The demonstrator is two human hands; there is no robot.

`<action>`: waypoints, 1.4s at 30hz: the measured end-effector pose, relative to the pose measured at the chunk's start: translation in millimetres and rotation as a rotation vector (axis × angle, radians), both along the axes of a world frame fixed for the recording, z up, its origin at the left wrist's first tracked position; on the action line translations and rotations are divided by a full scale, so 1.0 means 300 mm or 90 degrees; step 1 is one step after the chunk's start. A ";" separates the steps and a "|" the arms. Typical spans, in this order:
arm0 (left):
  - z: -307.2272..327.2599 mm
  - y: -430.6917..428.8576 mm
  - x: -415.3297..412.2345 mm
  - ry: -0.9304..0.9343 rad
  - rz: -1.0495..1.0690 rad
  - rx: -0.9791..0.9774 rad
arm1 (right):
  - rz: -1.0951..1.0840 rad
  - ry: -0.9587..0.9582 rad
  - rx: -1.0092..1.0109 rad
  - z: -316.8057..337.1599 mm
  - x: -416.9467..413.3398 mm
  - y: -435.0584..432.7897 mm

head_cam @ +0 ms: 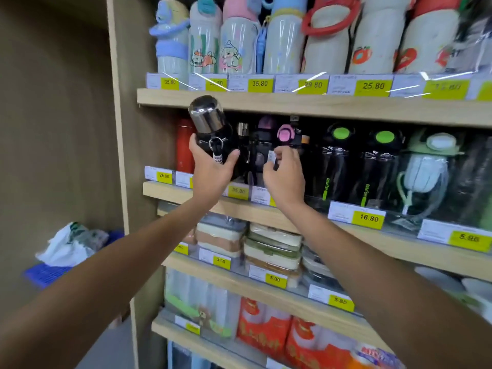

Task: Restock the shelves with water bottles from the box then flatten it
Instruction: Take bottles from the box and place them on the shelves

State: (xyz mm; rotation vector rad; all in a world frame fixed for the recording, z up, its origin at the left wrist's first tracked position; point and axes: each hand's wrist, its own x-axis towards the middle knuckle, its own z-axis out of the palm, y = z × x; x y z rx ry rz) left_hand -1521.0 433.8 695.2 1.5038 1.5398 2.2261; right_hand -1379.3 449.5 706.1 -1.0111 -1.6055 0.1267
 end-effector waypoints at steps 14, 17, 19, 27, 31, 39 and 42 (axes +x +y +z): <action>-0.033 0.116 -0.067 0.016 0.063 -0.162 | -0.081 -0.179 0.029 -0.038 -0.073 0.059; -0.007 0.138 -0.078 0.077 0.048 -0.185 | -0.099 -0.198 0.058 -0.058 -0.077 0.074; 0.019 0.159 -0.100 0.134 0.028 -0.246 | -0.106 -0.207 0.072 -0.069 -0.077 0.084; 0.077 0.202 -0.205 0.183 -0.131 -0.374 | -0.132 -0.232 0.082 -0.086 -0.080 0.102; 0.057 0.216 -0.235 0.182 -0.172 -0.299 | -0.126 -0.236 0.076 -0.084 -0.081 0.098; 0.045 0.190 -0.208 0.183 -0.143 -0.313 | -0.109 -0.244 0.041 -0.075 -0.076 0.086; 0.052 0.174 -0.194 0.177 -0.133 -0.354 | -0.080 -0.259 0.024 -0.060 -0.062 0.076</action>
